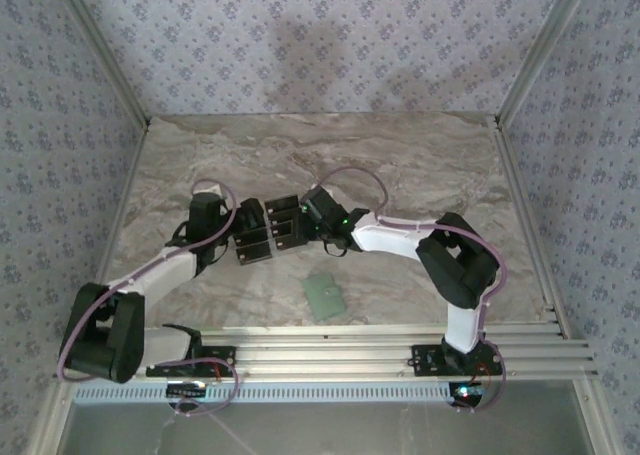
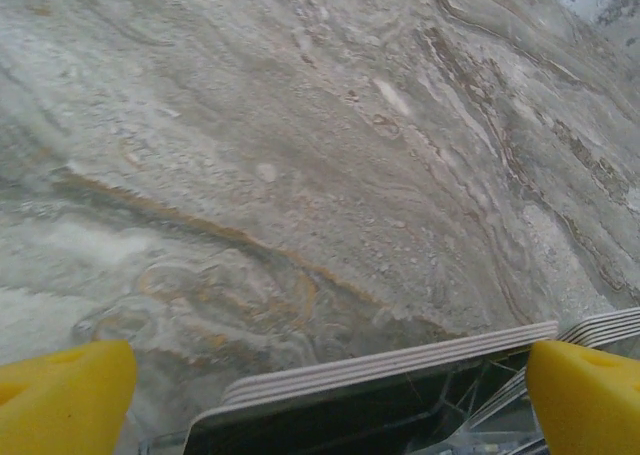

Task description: Put the credit cards into the card holder

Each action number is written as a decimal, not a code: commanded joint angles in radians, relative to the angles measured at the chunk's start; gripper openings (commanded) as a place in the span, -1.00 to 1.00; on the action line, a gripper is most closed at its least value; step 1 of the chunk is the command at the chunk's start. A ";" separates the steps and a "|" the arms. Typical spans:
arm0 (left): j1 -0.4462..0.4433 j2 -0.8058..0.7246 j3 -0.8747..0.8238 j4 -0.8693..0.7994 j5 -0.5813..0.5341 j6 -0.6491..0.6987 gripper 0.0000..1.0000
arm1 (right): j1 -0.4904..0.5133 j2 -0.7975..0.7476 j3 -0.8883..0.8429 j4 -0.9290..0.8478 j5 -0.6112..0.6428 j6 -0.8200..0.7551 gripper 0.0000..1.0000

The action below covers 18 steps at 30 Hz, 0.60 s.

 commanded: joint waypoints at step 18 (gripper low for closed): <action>-0.203 0.333 0.333 0.071 -0.029 -0.006 1.00 | -0.189 -0.199 -0.187 -0.012 0.063 -0.014 0.09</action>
